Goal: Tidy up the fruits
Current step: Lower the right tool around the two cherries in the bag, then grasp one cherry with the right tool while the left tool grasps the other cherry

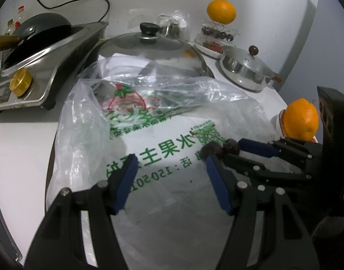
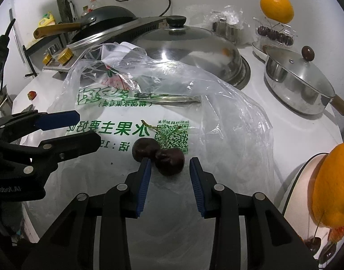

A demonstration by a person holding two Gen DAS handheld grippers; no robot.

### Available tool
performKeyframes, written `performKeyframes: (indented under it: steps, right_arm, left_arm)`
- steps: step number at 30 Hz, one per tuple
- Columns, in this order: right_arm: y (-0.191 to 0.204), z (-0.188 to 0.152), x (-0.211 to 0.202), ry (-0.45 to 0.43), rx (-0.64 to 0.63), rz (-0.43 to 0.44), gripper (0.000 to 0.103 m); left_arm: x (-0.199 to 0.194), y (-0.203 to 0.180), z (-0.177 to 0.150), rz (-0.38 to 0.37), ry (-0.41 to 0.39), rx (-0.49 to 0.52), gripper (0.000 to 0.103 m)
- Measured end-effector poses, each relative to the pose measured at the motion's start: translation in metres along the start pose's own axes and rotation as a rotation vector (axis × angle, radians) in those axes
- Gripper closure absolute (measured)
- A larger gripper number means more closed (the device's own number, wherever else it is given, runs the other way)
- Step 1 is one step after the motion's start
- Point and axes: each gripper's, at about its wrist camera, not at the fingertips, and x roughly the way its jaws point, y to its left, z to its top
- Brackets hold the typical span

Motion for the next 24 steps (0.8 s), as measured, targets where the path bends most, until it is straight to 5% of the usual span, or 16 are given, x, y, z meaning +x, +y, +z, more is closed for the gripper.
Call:
performKeyframes:
  steps: [24]
  right_arm:
    - [-0.012, 0.001, -0.028, -0.081, -0.024, 0.025, 0.072]
  left_arm:
    - [0.014, -0.026, 0.006, 0.013, 0.028, 0.05, 0.038]
